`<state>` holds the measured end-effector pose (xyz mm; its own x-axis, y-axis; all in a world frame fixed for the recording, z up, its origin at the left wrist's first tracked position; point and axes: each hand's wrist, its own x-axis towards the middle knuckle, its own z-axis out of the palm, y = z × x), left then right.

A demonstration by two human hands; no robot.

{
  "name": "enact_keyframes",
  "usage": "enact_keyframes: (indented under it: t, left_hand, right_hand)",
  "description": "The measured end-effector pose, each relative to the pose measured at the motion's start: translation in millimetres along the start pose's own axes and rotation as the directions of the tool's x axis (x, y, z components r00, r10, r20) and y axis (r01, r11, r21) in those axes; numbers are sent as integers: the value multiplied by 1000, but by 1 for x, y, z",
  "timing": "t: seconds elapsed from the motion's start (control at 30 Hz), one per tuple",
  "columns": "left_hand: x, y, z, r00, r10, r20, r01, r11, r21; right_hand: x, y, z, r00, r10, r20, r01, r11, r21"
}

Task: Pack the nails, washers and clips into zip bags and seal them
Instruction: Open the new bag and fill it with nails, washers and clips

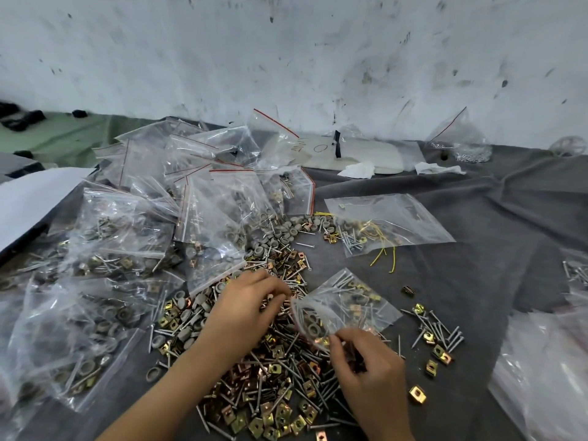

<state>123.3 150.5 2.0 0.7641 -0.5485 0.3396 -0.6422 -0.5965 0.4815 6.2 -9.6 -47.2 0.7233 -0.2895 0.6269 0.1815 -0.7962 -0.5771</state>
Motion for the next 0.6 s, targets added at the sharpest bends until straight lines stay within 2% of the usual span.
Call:
enact_keyframes:
  t: [0.2, 0.37, 0.47, 0.6]
  left_hand:
    - [25, -9, 11, 973, -14, 232, -62, 946, 317]
    - [38, -15, 15, 965, 7, 262, -112, 914, 390]
    - [38, -15, 9, 976, 25, 217, -97, 940, 328]
    - [19, 2, -4, 996, 76, -48, -77, 996, -35]
  right_hand:
    - [-1, 1, 1, 1000, 6, 5, -6, 1000, 13]
    - [-1, 1, 0, 1000, 21, 6, -22, 999, 32]
    - [-1, 1, 0, 1000, 29, -10, -29, 998, 47]
    - [-1, 2, 0, 999, 35, -36, -34, 998, 52]
